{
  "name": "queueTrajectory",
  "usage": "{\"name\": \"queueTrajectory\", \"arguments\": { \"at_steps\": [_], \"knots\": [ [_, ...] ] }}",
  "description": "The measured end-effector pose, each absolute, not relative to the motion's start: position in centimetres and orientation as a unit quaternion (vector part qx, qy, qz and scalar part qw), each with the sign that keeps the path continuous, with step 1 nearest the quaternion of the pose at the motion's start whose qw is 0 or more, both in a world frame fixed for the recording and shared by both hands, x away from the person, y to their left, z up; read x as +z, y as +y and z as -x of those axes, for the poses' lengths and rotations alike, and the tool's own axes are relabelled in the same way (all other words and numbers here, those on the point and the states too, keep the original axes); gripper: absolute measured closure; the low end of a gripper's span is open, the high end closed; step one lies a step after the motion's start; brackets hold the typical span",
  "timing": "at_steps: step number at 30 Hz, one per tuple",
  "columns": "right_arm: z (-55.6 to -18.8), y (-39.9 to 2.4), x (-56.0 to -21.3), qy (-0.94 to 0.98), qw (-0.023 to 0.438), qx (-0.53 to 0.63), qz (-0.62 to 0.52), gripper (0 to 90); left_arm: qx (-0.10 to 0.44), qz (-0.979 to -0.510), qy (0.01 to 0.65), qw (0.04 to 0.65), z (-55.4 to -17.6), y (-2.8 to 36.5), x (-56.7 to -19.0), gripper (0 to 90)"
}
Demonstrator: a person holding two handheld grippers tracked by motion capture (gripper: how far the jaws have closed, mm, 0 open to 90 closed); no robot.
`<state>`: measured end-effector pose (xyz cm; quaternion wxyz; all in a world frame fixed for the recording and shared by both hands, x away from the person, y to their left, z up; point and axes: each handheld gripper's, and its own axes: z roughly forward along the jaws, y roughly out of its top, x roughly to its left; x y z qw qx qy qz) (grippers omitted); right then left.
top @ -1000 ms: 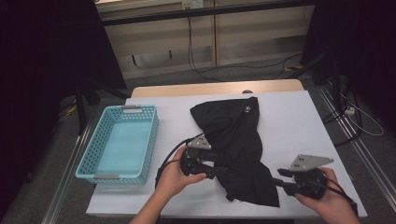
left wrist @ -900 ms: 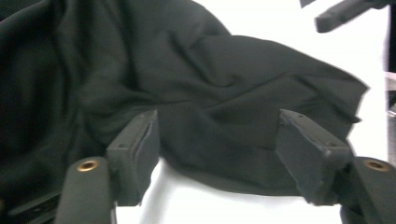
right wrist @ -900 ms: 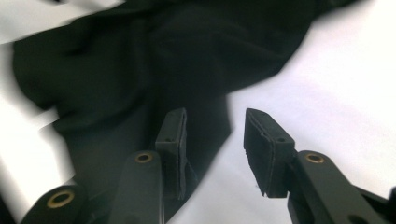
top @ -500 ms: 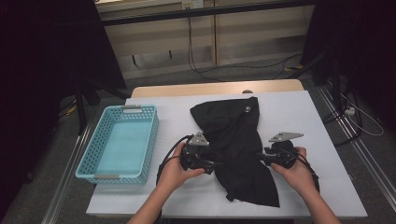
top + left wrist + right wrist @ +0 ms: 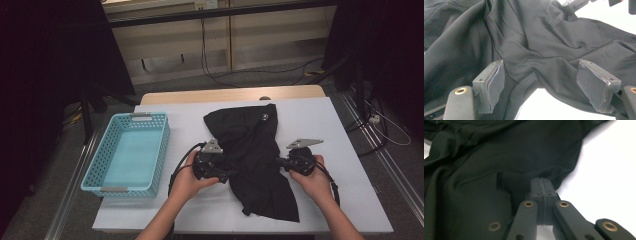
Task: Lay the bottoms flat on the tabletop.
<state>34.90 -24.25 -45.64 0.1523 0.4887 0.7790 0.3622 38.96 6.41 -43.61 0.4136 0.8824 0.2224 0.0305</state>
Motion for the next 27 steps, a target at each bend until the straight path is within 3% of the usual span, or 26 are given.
{"name": "queueTrajectory", "arguments": {
  "at_steps": [11,16,23,27],
  "knots": [
    [-35.5,-28.1,-43.6,0.761,0.209,0.334,-0.515,90.0,0.034,-0.882,0.223,0.414,-39.1,6.4,-43.5,23.3],
    [-35.3,-28.4,-44.3,0.764,0.202,0.33,-0.516,89.8,0.035,-0.883,0.222,0.412,-39.1,6.2,-43.7,23.3],
    [-34.0,-28.5,-44.8,0.758,0.201,0.333,-0.524,67.5,0.042,-0.883,0.223,0.41,-39.2,6.4,-43.7,23.1],
    [-32.8,-28.6,-44.8,0.764,0.196,0.331,-0.518,66.1,0.046,-0.88,0.229,0.414,-39.3,6.7,-43.6,23.0]
  ]
}}
